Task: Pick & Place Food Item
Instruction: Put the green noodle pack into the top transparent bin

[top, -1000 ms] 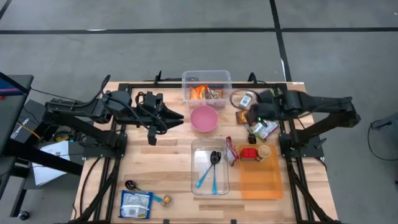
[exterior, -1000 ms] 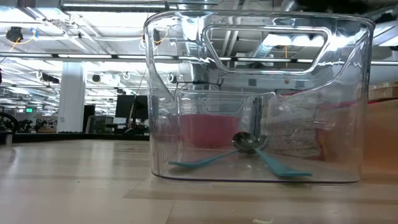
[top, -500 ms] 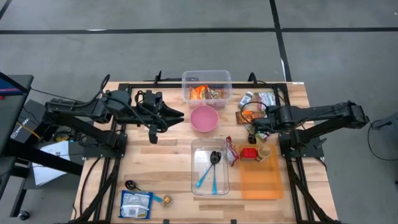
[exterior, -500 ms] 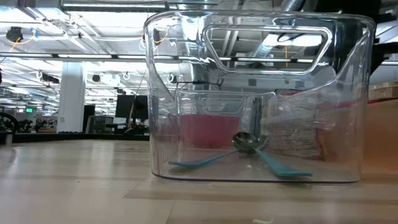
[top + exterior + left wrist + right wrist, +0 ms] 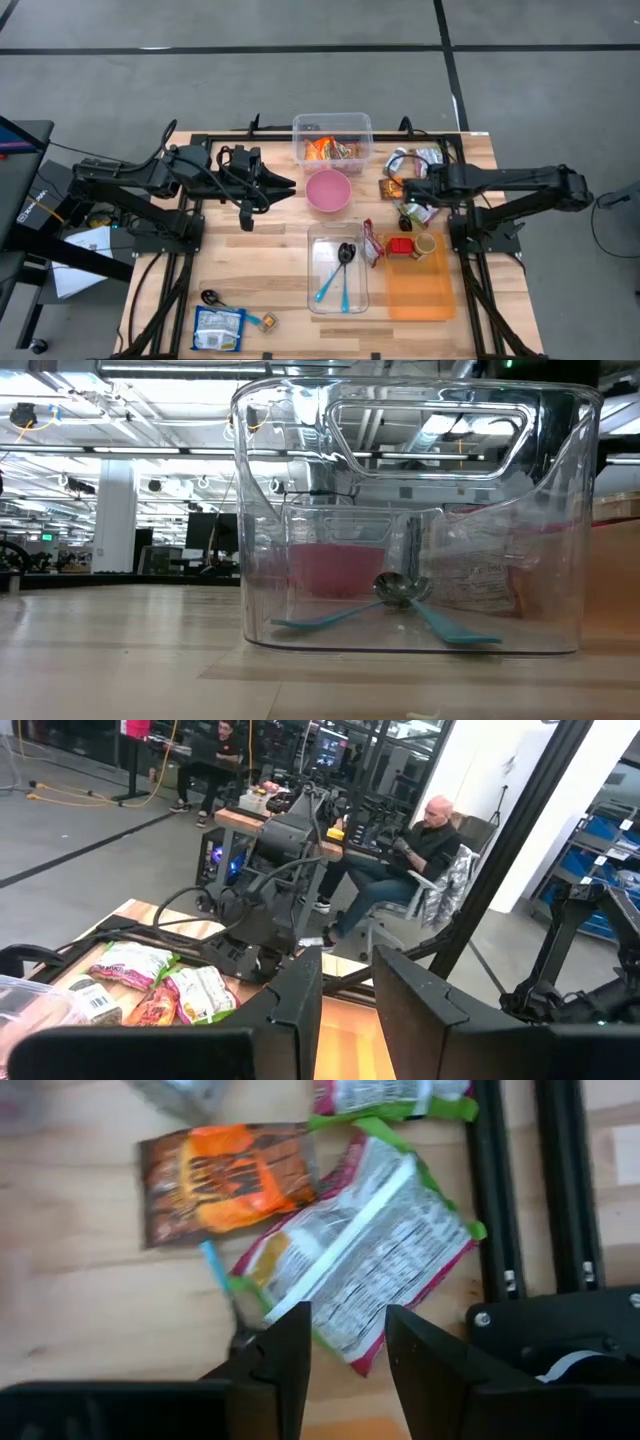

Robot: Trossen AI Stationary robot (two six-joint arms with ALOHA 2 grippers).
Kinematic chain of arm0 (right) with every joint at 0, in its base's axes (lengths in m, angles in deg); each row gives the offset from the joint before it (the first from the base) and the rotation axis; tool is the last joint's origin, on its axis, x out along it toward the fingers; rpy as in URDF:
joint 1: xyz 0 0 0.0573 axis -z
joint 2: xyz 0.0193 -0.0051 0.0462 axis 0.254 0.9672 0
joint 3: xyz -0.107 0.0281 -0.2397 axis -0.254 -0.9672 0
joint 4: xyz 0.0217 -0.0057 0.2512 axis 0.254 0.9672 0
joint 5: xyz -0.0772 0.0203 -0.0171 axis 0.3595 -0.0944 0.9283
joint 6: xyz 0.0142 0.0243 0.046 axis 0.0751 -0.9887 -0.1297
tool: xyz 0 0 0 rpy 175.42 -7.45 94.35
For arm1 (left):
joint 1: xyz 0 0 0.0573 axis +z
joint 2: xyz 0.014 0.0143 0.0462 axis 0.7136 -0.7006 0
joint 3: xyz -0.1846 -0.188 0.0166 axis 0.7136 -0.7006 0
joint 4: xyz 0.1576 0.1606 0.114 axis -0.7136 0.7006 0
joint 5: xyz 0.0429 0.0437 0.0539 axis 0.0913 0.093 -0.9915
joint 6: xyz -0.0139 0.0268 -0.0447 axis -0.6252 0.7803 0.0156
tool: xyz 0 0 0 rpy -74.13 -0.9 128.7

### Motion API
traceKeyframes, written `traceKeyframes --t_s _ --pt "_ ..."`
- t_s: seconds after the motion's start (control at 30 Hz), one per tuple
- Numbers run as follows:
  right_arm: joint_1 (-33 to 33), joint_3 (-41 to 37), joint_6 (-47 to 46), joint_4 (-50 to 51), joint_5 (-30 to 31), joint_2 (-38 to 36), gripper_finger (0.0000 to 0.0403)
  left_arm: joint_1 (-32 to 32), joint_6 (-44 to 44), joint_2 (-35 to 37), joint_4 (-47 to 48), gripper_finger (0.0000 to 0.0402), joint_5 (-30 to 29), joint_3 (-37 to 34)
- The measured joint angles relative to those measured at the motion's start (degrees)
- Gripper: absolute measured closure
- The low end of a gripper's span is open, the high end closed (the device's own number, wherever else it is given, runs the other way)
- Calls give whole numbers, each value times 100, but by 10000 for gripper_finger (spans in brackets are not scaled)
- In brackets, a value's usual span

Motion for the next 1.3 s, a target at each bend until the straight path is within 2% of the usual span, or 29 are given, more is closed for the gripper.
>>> traceKeyframes --t_s 0.17,0.27,0.43,0.9,1.3 --pt "341 -566 -103 -354 -203 -48 280 0 12 0 2 315 0 0" --pt "453 -948 -115 -916 -349 -170 280 0 24 0 2 315 2 0" --pt "670 -1358 -323 -1369 -339 -227 280 61 57 0 3 315 7 0" --pt "1208 -1850 -120 -2148 -414 -208 288 70 56 0 2 315 8 0" --pt "1187 -2106 -117 -2398 -522 -251 291 70 39 0 2 315 9 0"
